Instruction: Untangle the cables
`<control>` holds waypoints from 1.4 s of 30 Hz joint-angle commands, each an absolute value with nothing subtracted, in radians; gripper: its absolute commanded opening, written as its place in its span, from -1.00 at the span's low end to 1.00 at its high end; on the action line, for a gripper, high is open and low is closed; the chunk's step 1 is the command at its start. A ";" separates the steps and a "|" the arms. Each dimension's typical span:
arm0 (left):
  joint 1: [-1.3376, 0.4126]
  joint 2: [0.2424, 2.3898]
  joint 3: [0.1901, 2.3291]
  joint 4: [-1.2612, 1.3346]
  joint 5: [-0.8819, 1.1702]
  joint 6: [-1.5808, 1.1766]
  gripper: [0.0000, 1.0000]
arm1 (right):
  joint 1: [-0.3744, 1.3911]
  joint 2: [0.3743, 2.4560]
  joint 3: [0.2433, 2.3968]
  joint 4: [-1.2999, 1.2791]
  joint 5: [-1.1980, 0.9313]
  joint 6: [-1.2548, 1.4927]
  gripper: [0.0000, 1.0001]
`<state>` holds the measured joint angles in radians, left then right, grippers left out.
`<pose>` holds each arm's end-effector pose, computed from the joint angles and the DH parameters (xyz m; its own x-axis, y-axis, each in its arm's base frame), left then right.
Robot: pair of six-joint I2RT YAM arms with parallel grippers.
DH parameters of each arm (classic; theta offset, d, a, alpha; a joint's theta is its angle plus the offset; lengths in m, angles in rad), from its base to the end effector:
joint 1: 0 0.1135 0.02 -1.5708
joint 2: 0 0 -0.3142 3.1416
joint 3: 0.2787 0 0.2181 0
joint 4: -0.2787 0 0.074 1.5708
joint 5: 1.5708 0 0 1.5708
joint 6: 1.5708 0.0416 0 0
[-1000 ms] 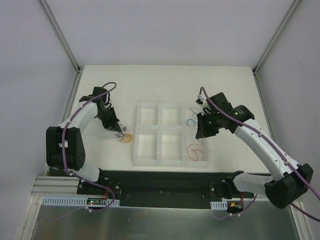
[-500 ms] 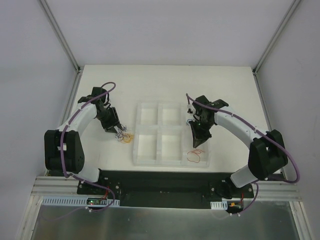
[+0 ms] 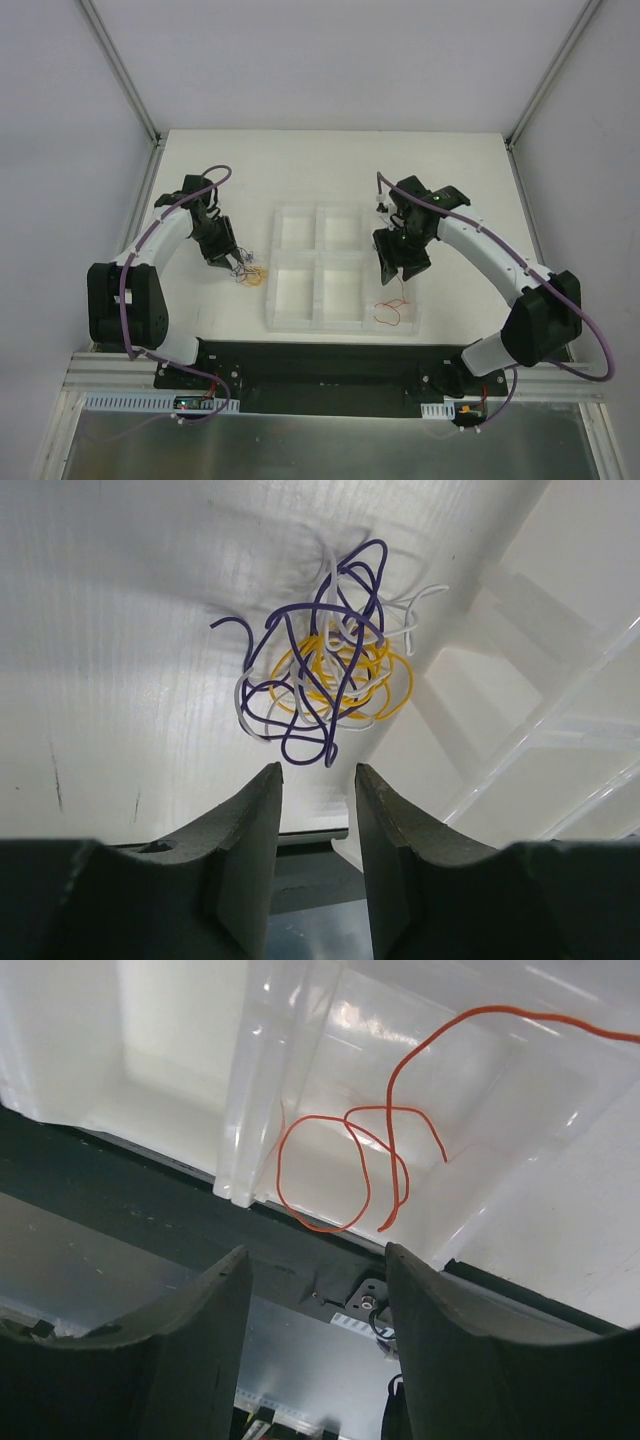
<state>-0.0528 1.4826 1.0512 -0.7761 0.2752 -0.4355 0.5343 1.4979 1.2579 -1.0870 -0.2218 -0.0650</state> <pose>0.2475 -0.0244 0.2867 -0.9084 -0.3585 -0.2150 -0.2603 0.8875 -0.3802 0.2042 0.1315 0.3241 -0.7982 -0.5459 -0.2547 -0.5956 0.7787 0.1973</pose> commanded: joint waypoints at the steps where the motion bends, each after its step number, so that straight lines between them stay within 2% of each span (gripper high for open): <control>1: -0.058 1.463 1.071 -0.833 0.244 -0.393 -0.32 | 0.532 1.445 1.336 -1.158 -0.195 -0.086 0.17; 7: -0.060 1.454 1.063 -0.835 0.261 -0.410 -0.31 | 0.532 1.470 1.289 -1.140 -0.075 -0.110 0.14; 12: -0.061 1.456 1.052 -0.836 0.282 -0.411 -0.30 | 0.532 1.511 1.226 -1.053 -0.061 -0.126 -0.02; 15: -0.063 1.454 1.048 -0.836 0.291 -0.413 -0.28 | 0.535 1.522 1.198 -0.971 -0.142 -0.130 -0.27; 18: -0.061 1.450 1.042 -0.835 0.295 -0.410 -0.28 | 0.540 1.531 1.184 -0.963 -0.211 -0.120 -0.76; 20: -0.061 1.440 1.035 -0.836 0.288 -0.408 -0.28 | 0.552 1.511 1.137 -0.962 -0.261 -0.112 -0.99; 27: -0.061 1.440 1.026 -0.833 0.284 -0.408 -0.26 | 0.577 1.394 1.037 -1.015 -0.345 -0.084 -0.99; 32: -0.061 1.440 1.028 -0.836 0.288 -0.410 -0.14 | 0.574 1.491 1.129 -0.995 -0.249 -0.081 -0.94; 33: -0.061 1.437 1.028 -0.836 0.293 -0.411 -0.10 | 0.575 1.523 1.172 -1.008 -0.227 -0.080 -0.84; 36: -0.061 1.428 1.029 -0.838 0.296 -0.411 -0.06 | 0.577 1.572 1.242 -1.045 -0.193 -0.098 -0.20; 37: -0.061 1.427 1.031 -0.838 0.296 -0.410 -0.05 | 0.577 1.569 1.262 -1.051 -0.161 -0.100 -0.09; 39: -0.061 1.430 1.034 -0.839 0.291 -0.400 -0.05 | 0.577 1.563 1.317 -1.066 -0.126 -0.110 0.03; 42: -0.063 1.451 1.051 -0.856 0.287 -0.387 -0.07 | 0.577 1.554 1.423 -1.103 -0.094 -0.118 0.07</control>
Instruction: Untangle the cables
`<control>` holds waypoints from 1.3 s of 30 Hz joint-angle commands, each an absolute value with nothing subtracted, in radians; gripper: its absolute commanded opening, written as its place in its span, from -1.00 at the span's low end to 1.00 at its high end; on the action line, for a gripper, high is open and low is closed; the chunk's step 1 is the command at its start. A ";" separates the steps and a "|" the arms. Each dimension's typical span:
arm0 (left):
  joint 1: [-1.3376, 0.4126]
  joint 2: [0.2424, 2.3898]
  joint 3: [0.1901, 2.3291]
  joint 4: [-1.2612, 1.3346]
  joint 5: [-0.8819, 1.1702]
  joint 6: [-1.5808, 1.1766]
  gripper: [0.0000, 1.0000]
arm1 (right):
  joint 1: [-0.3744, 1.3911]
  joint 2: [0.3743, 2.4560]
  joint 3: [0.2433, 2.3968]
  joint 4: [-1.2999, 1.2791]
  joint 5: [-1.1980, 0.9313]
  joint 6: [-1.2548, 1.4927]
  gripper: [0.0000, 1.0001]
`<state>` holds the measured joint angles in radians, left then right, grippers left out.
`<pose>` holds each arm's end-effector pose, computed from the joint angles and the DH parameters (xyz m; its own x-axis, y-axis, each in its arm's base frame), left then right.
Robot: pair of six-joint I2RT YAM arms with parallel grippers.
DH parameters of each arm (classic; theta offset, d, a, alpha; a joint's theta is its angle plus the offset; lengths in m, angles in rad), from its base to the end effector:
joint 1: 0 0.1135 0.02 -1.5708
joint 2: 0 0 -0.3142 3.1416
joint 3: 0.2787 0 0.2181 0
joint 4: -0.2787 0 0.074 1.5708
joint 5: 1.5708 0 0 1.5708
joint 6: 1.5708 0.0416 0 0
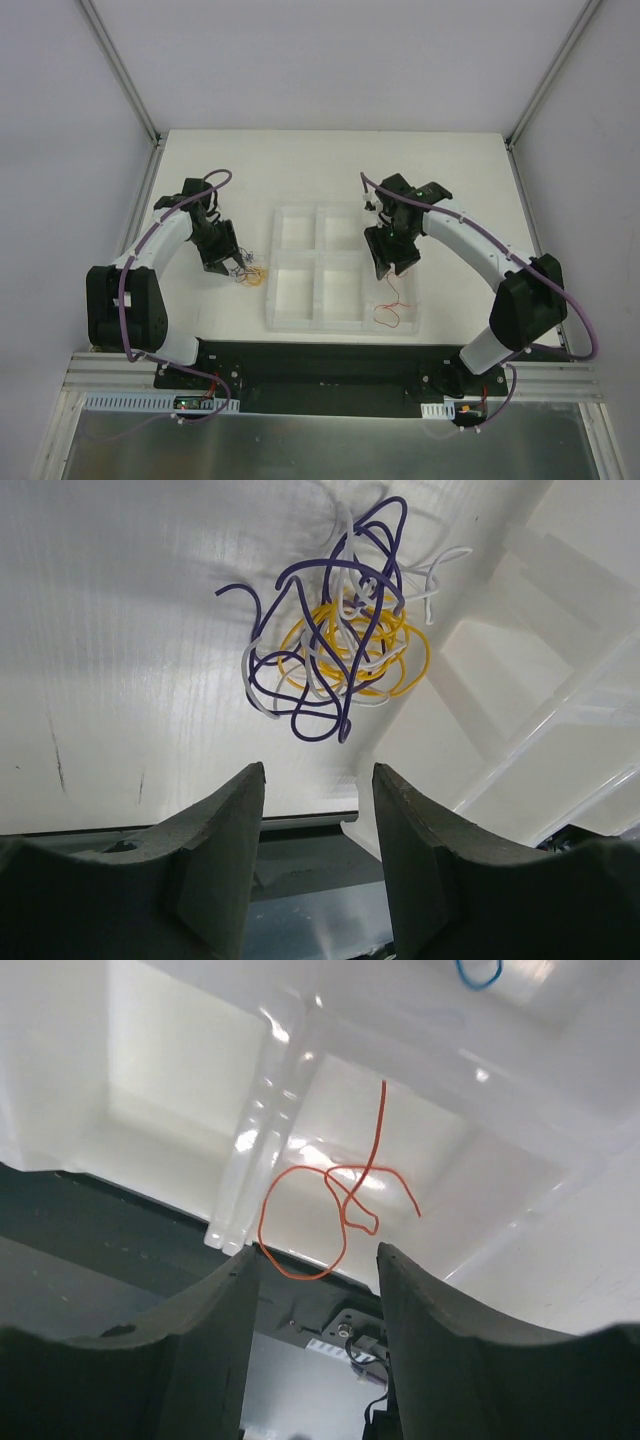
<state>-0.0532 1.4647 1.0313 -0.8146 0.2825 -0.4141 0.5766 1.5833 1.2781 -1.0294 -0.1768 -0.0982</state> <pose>0.2374 -0.0243 0.2843 -0.9230 -0.3378 -0.1840 -0.2534 0.8939 -0.3697 0.2214 0.1527 0.3101 -0.7551 -0.6062 -0.2496 -0.6483 0.7470 0.1472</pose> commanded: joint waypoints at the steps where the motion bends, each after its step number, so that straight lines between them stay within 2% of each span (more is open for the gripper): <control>1: -0.063 1.457 1.057 -0.859 0.282 -0.385 -0.10 | 0.575 1.552 1.457 -1.109 -0.097 -0.115 0.08; 8: -0.090 1.535 1.109 -0.876 0.250 -0.380 -0.28 | 0.583 1.554 1.600 -1.120 -0.182 -0.075 0.08; 16: -0.130 1.589 1.183 -0.893 0.158 -0.387 -0.25 | 0.617 1.572 1.595 -1.101 -0.224 -0.067 0.06; 23: -0.138 1.640 1.230 -0.894 0.141 -0.379 -0.46 | 0.664 1.609 1.631 -1.097 -0.224 -0.075 0.05; 26: -0.138 1.651 1.236 -0.893 0.124 -0.374 -0.61 | 0.687 1.634 1.661 -1.095 -0.225 -0.081 0.06; 30: -0.140 1.638 1.247 -0.897 0.098 -0.370 -1.00 | 0.707 1.678 1.695 -1.052 -0.316 -0.058 0.06; 34: -0.141 1.556 1.243 -0.913 0.071 -0.399 -1.00 | 0.707 1.709 1.665 -0.873 -0.509 0.069 0.06; 39: -0.141 1.445 1.259 -0.942 0.097 -0.433 -1.00 | 0.730 1.724 1.592 -0.519 -0.659 0.286 -0.11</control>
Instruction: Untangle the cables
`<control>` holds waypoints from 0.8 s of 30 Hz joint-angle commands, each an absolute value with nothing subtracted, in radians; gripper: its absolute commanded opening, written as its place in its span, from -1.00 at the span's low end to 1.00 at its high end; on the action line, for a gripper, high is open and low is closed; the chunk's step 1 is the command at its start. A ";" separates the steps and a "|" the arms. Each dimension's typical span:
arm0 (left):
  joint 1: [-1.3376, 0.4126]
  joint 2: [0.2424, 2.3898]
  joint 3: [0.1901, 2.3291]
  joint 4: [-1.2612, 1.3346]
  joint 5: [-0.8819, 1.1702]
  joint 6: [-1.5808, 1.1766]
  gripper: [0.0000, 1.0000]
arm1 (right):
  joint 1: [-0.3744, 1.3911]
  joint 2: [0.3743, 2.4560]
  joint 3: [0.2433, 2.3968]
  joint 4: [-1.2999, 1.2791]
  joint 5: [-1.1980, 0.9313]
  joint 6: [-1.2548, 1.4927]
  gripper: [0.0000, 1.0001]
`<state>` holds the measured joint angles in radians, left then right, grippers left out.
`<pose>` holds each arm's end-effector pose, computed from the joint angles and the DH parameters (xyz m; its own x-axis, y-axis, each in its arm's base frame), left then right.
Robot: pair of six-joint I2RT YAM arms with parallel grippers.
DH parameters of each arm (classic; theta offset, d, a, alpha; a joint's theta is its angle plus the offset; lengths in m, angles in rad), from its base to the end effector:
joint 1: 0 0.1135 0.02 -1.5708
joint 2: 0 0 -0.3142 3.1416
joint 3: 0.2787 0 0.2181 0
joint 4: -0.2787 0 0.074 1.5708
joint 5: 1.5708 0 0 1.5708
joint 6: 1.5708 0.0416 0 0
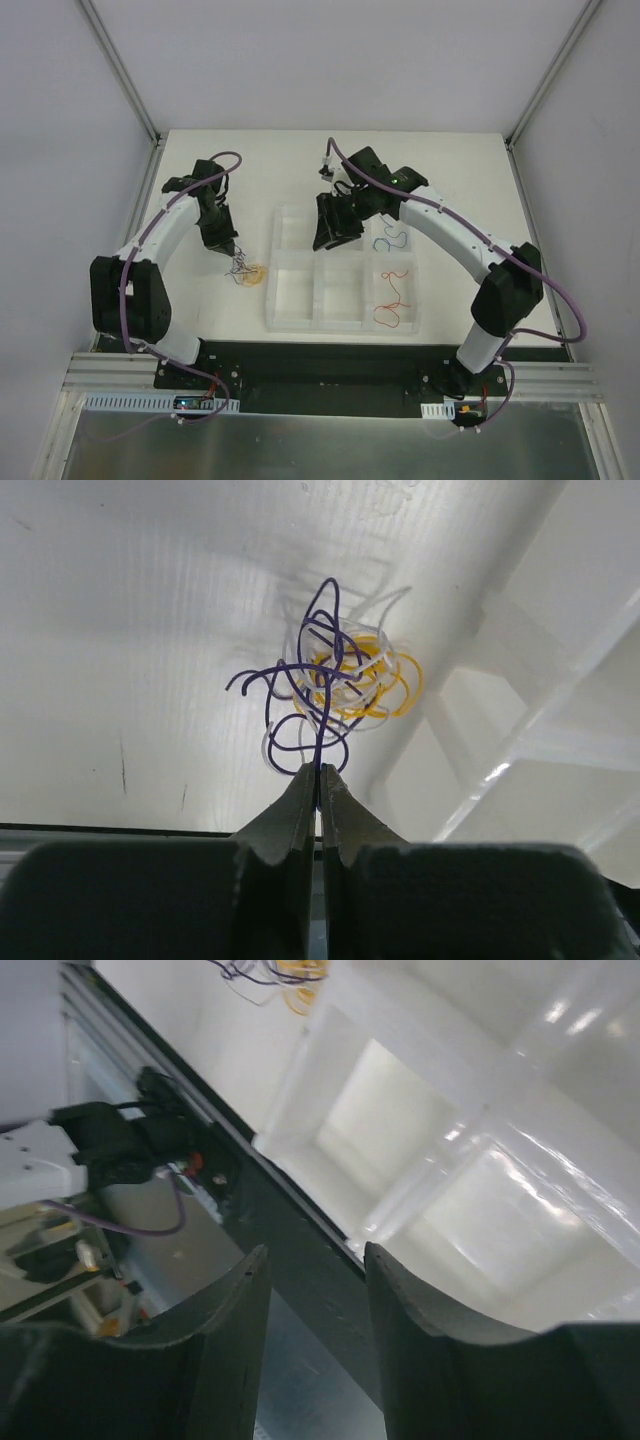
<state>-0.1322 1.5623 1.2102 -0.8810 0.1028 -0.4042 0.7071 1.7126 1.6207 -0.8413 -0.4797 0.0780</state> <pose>0.2701 -0.0402 0.3028 -0.9247 -0.2717 -0.2665 -0.2163 0.9514 -0.2193 0.2496 0.2385 0.3759 -0.6702 -0.4818 -0.5646 -0.7352 0.5352 0.4161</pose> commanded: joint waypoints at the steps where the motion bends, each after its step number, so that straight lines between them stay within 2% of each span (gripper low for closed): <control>1: -0.141 1.430 1.272 -0.956 0.106 -0.437 -1.00 | 0.735 1.735 1.589 -0.465 -0.676 0.340 -0.12; 7: -0.141 1.361 1.330 -0.991 0.150 -0.446 -1.00 | 0.825 1.842 1.604 -0.177 -0.605 0.589 -0.13; 12: -0.141 1.298 1.338 -0.994 0.169 -0.468 -1.00 | 0.919 1.956 1.750 -0.192 -0.493 0.638 -0.08; 17: -0.141 1.226 1.365 -1.009 0.183 -0.506 -1.00 | 0.939 2.002 1.755 -0.204 -0.427 0.722 -0.07; 24: -0.141 1.175 1.402 -1.034 0.230 -0.555 -1.00 | 0.959 2.081 1.873 -0.296 -0.367 0.660 -0.11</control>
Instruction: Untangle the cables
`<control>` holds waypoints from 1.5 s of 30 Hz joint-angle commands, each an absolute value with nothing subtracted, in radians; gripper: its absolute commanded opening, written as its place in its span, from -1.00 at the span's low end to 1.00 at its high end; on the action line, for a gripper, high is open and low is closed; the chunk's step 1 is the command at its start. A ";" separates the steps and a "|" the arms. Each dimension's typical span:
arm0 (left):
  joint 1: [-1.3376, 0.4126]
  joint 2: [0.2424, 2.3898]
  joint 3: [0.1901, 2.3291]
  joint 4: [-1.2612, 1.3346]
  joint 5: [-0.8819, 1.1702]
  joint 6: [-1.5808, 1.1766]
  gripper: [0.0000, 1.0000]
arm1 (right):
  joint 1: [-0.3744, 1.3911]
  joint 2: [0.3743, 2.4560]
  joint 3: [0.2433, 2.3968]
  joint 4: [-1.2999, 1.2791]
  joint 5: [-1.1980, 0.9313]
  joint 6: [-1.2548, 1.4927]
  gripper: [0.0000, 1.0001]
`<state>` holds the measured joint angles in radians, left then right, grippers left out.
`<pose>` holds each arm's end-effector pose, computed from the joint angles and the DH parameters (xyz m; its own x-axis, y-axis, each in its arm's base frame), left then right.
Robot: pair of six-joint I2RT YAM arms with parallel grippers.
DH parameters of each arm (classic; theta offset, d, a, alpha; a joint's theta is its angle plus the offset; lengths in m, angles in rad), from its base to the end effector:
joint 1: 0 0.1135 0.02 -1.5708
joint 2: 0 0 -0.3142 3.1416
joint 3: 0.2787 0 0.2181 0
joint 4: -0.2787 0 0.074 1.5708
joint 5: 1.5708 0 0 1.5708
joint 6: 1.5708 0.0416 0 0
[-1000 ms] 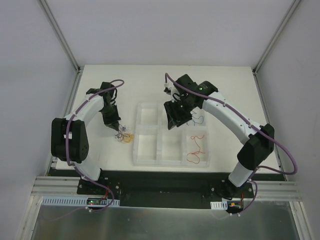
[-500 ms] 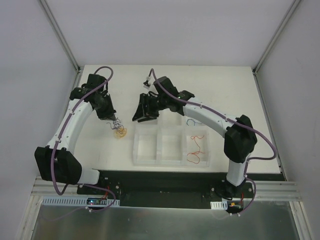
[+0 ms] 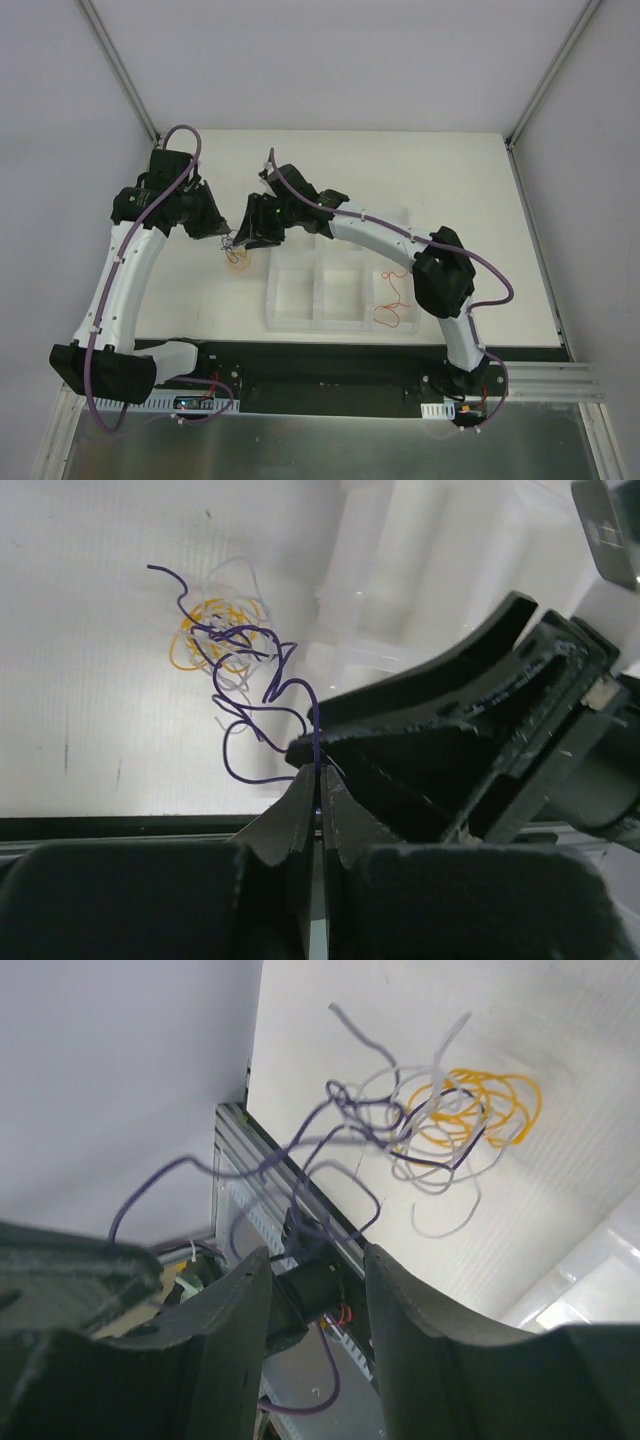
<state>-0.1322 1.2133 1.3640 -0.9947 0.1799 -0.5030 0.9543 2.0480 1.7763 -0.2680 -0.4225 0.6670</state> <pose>0.1821 -0.0317 0.4127 -0.7684 -0.3763 -0.5177 -0.1402 0.8882 -0.4375 0.2627 0.4002 0.3366 -0.8196 -0.1807 -0.5437 -0.5607 0.4482 0.6963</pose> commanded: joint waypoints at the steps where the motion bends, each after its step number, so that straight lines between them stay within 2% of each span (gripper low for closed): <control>1: -0.141 1.169 1.404 -1.032 0.241 -0.563 -1.00 | 0.959 2.095 1.887 -0.299 -0.367 0.654 -0.11; 10: -0.141 1.222 1.575 -1.071 0.290 -0.571 -1.00 | 0.960 2.235 2.046 -0.321 -0.362 0.653 -0.13; 15: -0.140 1.325 1.832 -1.175 0.239 -0.566 -1.00 | 0.951 2.405 2.198 -0.328 -0.417 0.676 -0.20; 18: -0.140 1.397 2.095 -1.281 0.187 -0.566 -1.00 | 0.943 2.479 2.315 -0.384 -0.439 0.681 -0.23; 21: -0.140 1.405 2.245 -1.305 0.079 -0.590 -1.00 | 0.930 2.505 2.329 -0.362 -0.437 0.699 -0.24; 24: -0.140 1.390 2.344 -1.264 0.057 -0.604 -1.00 | 0.908 2.528 2.332 -0.350 -0.445 0.721 -0.24; 29: -0.140 1.309 2.353 -1.149 0.009 -0.627 -1.00 | 0.890 2.557 2.401 -0.380 -0.476 0.698 -0.22; 38: -0.140 1.079 2.251 -0.819 -0.175 -0.633 -1.00 | 0.865 2.471 2.433 -0.379 -0.523 0.696 0.03; 42: -0.140 1.052 2.204 -0.805 -0.186 -0.664 -1.00 | 0.841 2.392 2.421 -0.394 -0.567 0.658 0.10; 45: -0.140 1.052 2.178 -0.807 -0.172 -0.680 -1.00 | 0.822 2.300 2.388 -0.486 -0.572 0.519 0.24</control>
